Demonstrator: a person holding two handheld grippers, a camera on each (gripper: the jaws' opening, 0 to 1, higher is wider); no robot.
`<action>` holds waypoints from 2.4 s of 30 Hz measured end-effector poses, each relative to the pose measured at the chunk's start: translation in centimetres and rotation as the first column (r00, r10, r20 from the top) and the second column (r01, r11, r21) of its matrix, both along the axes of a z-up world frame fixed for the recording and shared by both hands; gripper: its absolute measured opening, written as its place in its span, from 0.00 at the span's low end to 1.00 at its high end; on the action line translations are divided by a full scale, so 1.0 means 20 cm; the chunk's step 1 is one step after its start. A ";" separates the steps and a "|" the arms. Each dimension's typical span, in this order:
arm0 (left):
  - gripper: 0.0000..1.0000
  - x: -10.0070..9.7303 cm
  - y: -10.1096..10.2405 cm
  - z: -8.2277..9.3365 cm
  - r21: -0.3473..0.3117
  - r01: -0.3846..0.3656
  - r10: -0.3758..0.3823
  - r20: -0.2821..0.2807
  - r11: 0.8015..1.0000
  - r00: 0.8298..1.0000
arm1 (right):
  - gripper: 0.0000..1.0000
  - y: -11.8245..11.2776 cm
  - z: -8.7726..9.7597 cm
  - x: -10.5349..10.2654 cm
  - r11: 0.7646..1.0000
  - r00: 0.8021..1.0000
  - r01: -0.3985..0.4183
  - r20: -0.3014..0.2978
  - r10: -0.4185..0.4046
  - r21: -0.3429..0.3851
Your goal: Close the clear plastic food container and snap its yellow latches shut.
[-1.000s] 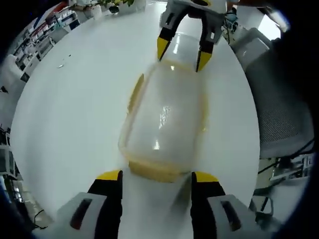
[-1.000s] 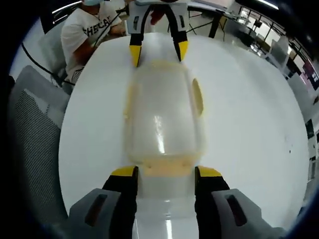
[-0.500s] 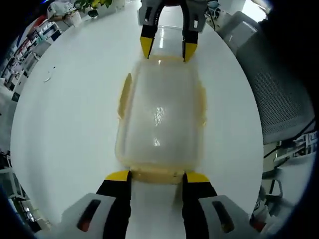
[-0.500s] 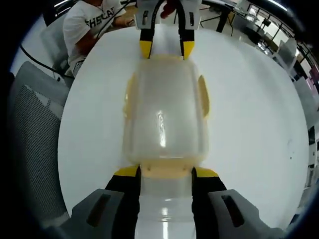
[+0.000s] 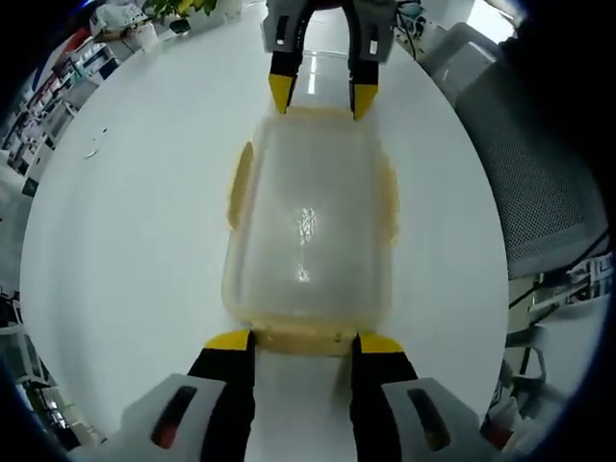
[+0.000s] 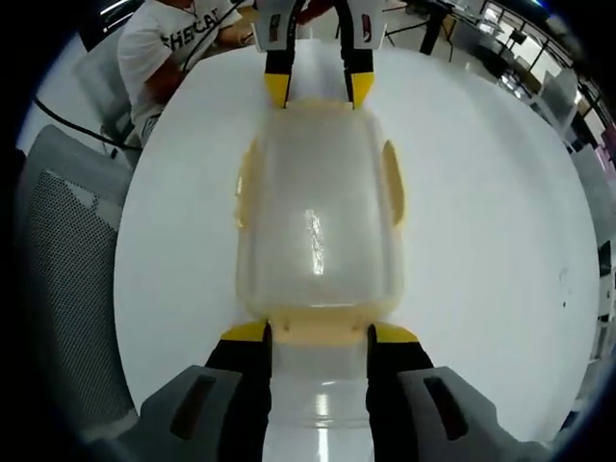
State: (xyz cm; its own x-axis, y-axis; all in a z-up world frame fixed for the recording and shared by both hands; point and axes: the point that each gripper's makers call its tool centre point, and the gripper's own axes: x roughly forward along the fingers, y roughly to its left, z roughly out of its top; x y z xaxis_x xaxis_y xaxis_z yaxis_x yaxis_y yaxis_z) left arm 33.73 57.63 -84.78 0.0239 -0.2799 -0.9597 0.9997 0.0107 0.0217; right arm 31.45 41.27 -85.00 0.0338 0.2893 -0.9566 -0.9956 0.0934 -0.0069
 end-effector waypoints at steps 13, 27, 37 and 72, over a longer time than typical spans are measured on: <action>0.32 -0.01 0.00 0.01 0.055 0.003 -0.005 0.026 0.999 1.000 | 0.35 -0.01 0.01 0.02 0.993 0.999 -0.053 -0.005 0.053 -0.105; 0.33 -0.08 -0.01 0.21 0.022 -0.030 0.028 0.057 0.999 0.998 | 0.35 -0.03 0.16 -0.04 0.993 0.995 -0.095 0.028 0.097 -0.066; 0.33 -0.04 0.00 0.30 0.015 -0.034 0.032 0.090 0.999 0.995 | 0.35 -0.02 0.24 -0.01 0.996 0.997 -0.077 0.025 0.077 -0.034; 0.33 0.00 -0.24 0.38 0.003 -0.038 0.038 0.095 0.999 0.995 | 0.35 -0.26 0.34 0.01 0.998 0.998 -0.056 0.017 0.057 -0.034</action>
